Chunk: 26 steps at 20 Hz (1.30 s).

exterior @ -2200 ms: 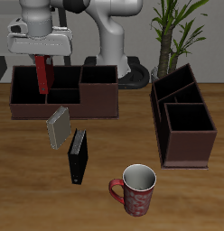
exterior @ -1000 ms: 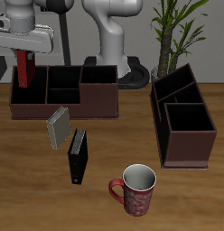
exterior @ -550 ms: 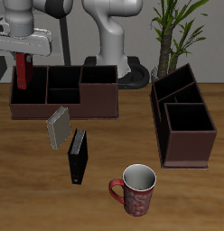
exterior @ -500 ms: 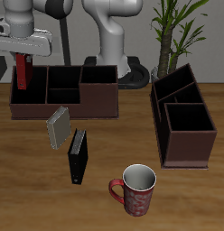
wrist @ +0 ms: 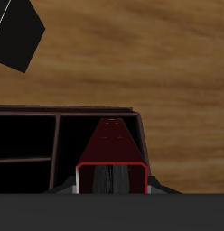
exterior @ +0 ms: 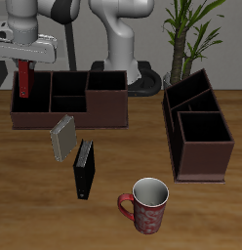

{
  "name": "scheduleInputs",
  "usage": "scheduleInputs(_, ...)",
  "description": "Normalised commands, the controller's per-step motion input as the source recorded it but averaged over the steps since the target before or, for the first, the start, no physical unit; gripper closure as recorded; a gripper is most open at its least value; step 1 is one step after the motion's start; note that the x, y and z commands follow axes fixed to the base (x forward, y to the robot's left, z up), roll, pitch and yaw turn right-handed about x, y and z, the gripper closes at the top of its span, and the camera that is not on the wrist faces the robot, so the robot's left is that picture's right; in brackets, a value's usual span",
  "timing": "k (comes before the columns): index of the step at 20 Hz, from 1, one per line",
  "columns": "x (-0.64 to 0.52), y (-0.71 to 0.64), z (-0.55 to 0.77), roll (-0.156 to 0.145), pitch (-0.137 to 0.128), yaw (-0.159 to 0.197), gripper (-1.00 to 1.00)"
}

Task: Place the red book into the back desk caddy's left compartment and place the black book into the back desk caddy's left compartment and place the yellow book into the left desk caddy's right compartment

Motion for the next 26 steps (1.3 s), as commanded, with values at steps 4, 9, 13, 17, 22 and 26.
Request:
scheduleInputs(4, -0.07, -0.04, -0.20, 0.009, 0.038, -0.022, 1.00)
scheduleInputs(9, -0.01, 0.00, -0.11, 0.031, 0.014, -0.032, 1.00)
scheduleInputs(13, 0.02, 0.03, -0.05, 0.025, 0.007, -0.035, 1.00)
scheduleInputs(17, 0.07, -0.15, -0.11, -0.019, 0.019, -0.065, 1.00)
scheduleInputs(22, 0.05, -0.07, -0.16, -0.011, 0.046, -0.039, 1.00)
scheduleInputs(26, -0.06, 0.01, -0.11, -0.001, 0.029, -0.010, 1.00)
